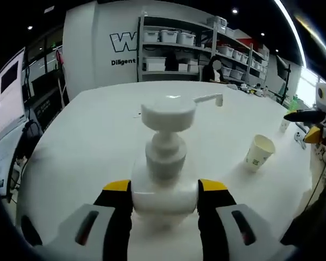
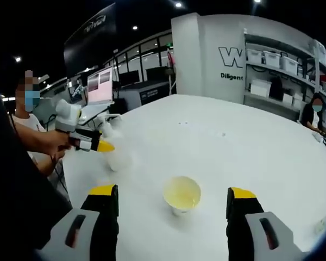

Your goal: Hold the bottle steady, press the pump all the way down and release, and repeat the specified number of times to dispense into the cup

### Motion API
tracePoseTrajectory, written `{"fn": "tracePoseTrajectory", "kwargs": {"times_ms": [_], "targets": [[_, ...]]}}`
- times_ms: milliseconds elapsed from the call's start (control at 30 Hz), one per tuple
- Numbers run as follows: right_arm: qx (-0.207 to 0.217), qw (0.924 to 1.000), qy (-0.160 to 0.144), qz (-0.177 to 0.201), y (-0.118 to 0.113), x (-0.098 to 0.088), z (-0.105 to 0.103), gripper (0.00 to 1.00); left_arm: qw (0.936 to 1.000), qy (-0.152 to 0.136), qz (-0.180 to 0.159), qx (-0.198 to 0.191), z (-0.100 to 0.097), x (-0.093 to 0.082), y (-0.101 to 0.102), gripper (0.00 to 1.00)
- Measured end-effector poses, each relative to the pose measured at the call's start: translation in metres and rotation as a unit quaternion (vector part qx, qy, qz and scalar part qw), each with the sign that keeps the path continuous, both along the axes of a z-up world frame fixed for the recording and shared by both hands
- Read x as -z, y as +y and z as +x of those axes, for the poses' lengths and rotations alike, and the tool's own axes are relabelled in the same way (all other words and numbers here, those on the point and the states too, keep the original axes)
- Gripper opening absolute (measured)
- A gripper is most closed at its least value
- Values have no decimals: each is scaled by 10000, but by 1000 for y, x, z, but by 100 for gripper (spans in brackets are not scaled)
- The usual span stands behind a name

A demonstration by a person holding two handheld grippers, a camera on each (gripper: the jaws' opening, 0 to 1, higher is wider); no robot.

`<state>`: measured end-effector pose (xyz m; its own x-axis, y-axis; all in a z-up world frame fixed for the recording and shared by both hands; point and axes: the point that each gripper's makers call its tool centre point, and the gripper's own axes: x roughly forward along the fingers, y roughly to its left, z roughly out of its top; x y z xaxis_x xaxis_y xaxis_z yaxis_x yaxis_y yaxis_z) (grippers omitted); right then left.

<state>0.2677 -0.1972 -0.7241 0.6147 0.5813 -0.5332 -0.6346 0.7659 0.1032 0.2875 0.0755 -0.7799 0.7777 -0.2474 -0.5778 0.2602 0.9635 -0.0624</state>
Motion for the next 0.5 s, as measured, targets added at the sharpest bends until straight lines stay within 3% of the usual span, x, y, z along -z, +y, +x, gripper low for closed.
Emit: {"fn": "tracePoseTrajectory", "kwargs": {"times_ms": [100,167,267,500], "targets": [[-1,10000,5,-48,-1,2,-2,82,9998,-18,-106,170,-7,0,-2,50],[-9,10000,6,-87,-3,3,-5,82,9968,67,-578,543,-19,1,-16,60],[-5,10000,65,-44,-3,7,-11,82,9966,172,-249,769,-32,6,-13,62],[177,9996,195,121,-5,10,-24,87,9945,142,-798,669,-46,3,-14,81]]}}
